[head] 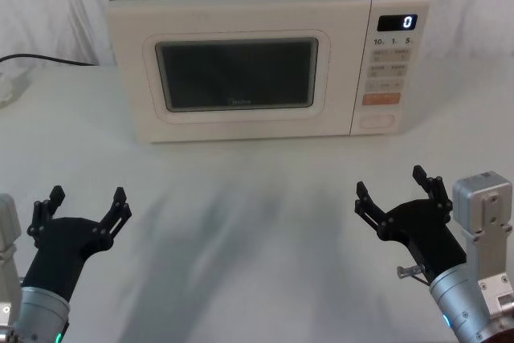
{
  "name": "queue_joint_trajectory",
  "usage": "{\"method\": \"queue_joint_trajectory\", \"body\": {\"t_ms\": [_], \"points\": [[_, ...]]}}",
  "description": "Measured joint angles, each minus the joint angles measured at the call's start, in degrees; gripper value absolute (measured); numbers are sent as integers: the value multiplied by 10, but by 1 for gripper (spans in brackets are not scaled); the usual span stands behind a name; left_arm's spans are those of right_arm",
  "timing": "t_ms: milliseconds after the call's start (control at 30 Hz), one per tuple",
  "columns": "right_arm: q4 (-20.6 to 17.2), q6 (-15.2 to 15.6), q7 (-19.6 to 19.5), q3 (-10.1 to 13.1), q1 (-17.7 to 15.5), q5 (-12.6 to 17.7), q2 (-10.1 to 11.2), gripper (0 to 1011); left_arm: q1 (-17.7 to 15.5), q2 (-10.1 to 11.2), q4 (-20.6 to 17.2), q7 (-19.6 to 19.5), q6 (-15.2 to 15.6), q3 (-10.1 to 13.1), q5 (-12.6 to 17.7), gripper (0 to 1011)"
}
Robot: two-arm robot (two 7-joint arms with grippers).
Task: Press the button to open the microwave door with one hand; close the microwave door with the other hand.
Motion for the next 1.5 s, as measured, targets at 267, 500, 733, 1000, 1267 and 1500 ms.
{"method": "queue_joint_trajectory", "body": {"t_ms": [267, 500, 733, 1000, 1267, 1500], "points": [[0, 0, 0, 0, 0, 0, 0, 1002, 0, 0, 0, 0, 0, 0, 0, 1001], [0, 0, 0, 0, 0, 0, 0, 1002, 0, 0, 0, 0, 0, 0, 0, 1001], [0, 0, 0, 0, 0, 0, 0, 1002, 0, 0, 0, 0, 0, 0, 0, 1001], [0, 0, 0, 0, 0, 0, 0, 1002, 0, 0, 0, 0, 0, 0, 0, 1001], [0, 0, 0, 0, 0, 0, 0, 1002, 0, 0, 0, 0, 0, 0, 0, 1001], [0, 0, 0, 0, 0, 0, 0, 1002, 0, 0, 0, 0, 0, 0, 0, 1001]]}}
